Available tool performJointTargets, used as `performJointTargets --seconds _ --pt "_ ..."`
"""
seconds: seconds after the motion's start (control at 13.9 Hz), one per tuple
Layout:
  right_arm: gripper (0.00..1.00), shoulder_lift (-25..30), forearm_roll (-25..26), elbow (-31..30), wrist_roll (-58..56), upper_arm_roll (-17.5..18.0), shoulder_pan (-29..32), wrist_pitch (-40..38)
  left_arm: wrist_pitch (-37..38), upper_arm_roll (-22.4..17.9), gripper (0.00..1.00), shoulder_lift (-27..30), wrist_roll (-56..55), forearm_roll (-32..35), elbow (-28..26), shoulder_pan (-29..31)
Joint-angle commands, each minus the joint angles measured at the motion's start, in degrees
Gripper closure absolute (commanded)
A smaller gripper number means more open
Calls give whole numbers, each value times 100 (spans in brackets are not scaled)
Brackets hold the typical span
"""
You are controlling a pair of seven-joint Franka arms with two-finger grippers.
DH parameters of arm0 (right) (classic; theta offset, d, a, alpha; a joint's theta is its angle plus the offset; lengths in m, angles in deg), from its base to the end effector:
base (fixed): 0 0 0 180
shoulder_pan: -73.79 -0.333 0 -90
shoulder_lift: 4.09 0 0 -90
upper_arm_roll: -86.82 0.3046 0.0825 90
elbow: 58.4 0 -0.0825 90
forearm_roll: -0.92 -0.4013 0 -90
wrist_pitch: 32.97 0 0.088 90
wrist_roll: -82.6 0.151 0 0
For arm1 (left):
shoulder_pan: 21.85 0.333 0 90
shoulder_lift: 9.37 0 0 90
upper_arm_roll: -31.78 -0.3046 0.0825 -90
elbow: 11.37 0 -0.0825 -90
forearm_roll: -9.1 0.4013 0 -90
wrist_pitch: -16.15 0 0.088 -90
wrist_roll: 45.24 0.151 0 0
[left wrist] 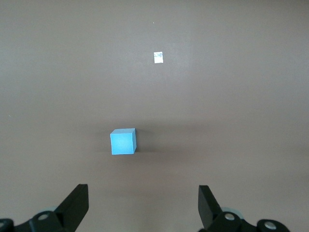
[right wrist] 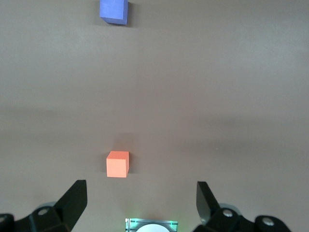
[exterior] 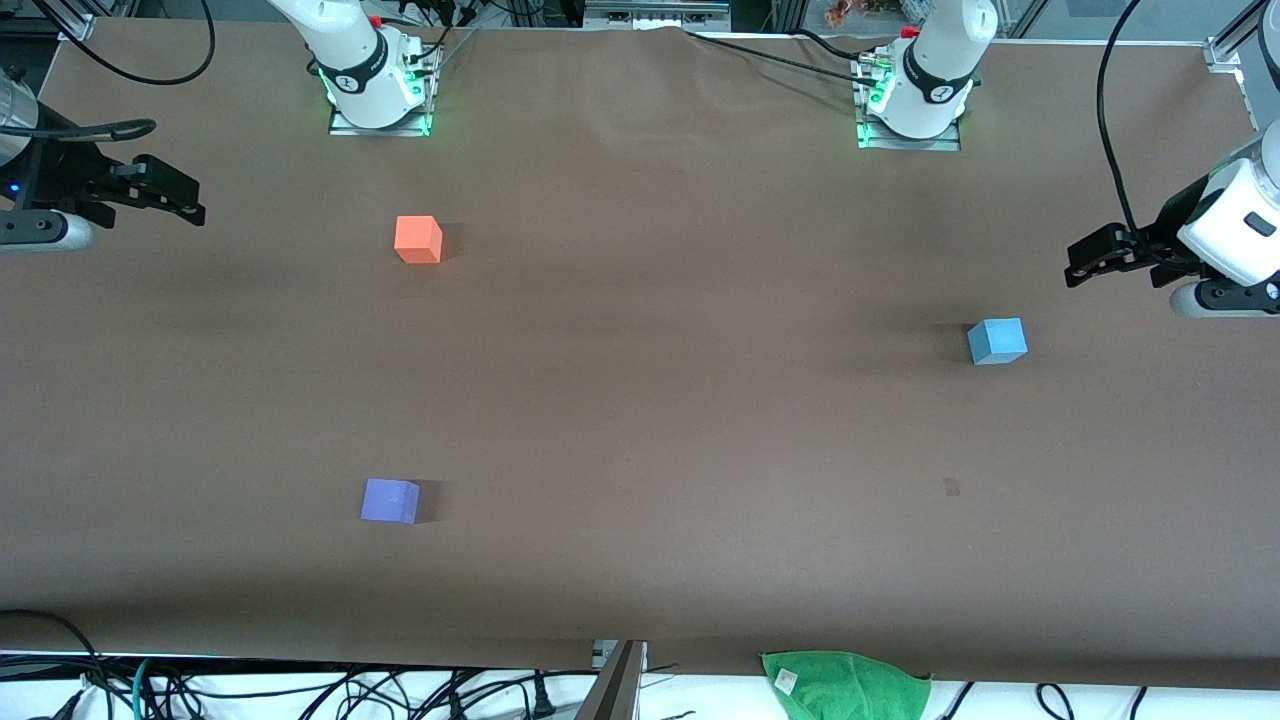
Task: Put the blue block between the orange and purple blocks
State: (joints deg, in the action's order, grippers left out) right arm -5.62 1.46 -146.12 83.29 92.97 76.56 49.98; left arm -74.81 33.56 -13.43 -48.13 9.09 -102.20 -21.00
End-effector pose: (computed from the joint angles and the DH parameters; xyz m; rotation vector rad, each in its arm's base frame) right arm 0.5608 0.0309 0.5634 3.1256 0.0726 -0.1713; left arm 0.5881 -0.0091 0.5223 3.1392 0.0537 -0.1077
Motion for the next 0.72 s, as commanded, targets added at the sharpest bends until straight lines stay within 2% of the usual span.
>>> performJointTargets --seconds 0.0,0.65 --pt "0 -6 -27 44 -60 35 58 20 149 6 0 -77 104 115 189 -23" --pt "0 -6 -19 44 -51 35 32 29 149 6 0 -77 87 150 189 -32"
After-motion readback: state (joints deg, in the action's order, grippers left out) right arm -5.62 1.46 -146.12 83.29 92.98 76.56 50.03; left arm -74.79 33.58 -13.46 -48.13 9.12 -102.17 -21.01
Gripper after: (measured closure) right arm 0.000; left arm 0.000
